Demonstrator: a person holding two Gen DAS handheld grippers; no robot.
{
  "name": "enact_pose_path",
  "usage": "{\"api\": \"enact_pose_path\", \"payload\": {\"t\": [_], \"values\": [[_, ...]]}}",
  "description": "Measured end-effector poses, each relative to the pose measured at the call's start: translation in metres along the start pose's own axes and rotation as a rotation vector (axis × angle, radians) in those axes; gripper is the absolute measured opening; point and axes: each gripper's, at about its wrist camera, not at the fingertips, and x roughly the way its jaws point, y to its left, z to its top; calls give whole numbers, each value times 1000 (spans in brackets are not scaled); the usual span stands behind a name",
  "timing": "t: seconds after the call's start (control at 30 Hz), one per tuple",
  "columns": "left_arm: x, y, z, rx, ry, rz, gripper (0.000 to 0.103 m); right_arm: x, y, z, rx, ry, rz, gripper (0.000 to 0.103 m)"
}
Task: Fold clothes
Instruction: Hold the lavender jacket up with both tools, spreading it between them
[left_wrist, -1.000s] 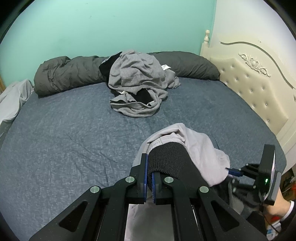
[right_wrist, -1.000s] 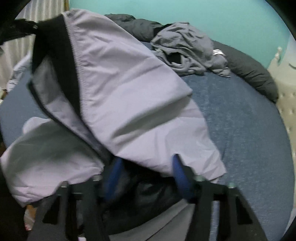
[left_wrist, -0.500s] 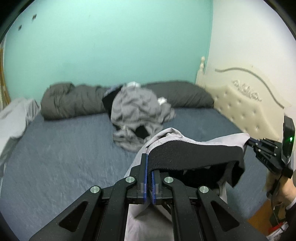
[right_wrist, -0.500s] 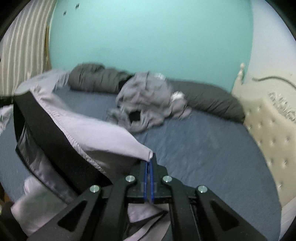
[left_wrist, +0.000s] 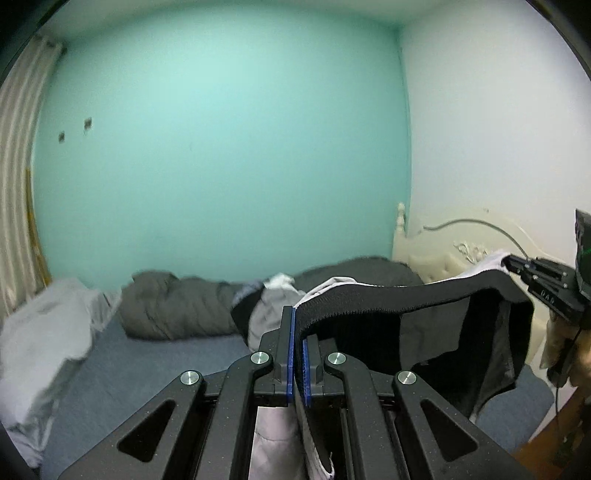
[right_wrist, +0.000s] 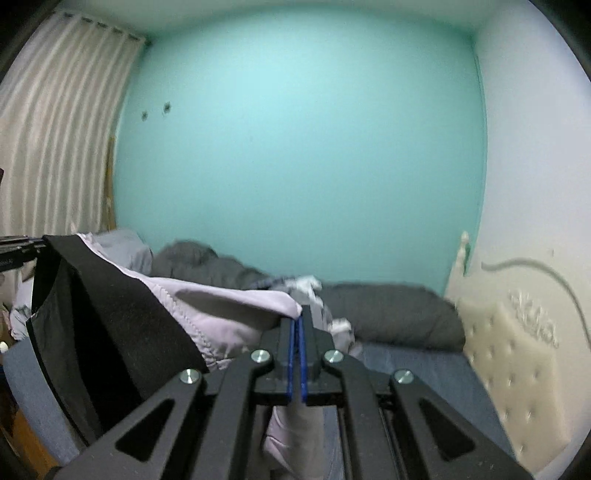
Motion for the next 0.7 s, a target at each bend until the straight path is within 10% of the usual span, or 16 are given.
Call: {"api": "enact_pose_path", "payload": {"t": [0.7], "values": [[-147, -31, 87, 86, -198, 64, 3, -141, 7, 135, -73, -227, -14, 1]]}}
